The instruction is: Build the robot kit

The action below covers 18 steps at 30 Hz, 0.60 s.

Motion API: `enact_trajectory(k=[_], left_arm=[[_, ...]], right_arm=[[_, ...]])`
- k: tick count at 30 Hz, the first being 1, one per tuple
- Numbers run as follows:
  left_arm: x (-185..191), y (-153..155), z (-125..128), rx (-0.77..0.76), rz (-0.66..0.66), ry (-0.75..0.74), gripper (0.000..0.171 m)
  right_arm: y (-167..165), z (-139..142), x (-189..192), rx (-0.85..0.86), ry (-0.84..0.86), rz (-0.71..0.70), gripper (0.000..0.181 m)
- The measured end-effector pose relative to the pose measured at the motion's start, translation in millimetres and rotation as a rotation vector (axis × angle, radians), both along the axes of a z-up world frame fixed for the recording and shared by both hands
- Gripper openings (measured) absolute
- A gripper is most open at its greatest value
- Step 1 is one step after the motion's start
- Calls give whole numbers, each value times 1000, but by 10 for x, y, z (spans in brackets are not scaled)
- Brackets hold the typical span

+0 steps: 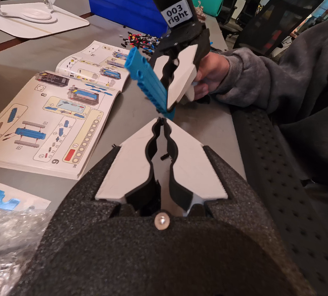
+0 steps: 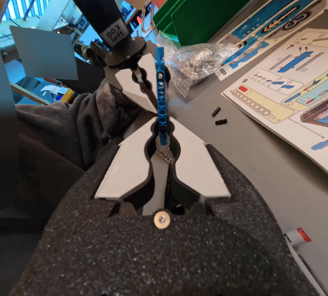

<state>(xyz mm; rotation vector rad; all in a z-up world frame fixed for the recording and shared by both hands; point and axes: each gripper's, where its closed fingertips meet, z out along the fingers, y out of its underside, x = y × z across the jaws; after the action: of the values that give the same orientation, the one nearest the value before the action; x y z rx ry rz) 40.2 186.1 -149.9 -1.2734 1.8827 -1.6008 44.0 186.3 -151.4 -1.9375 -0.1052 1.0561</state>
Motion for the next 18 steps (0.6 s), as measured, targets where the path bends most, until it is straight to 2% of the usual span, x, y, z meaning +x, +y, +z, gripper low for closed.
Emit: enact_trajectory(k=[3,7,9,13,18], left_arm=[[-4,24,-88,59,1,25,1],[-177,12,-577,472,-87,159,2],[-319,16,-698,591,-149,216,2],[-496,45,-641,645,-195,253,2],[-776,130,-711,743,-251,370,2]], right_arm=[[3,45,60,17,-18,-29,5],[19,96,151,27,-25,-78,6],[24,88,150,21,-20,-82,6],[33,85,102,16,-15,-70,5],[34,92,64,15,-17,-62,6]])
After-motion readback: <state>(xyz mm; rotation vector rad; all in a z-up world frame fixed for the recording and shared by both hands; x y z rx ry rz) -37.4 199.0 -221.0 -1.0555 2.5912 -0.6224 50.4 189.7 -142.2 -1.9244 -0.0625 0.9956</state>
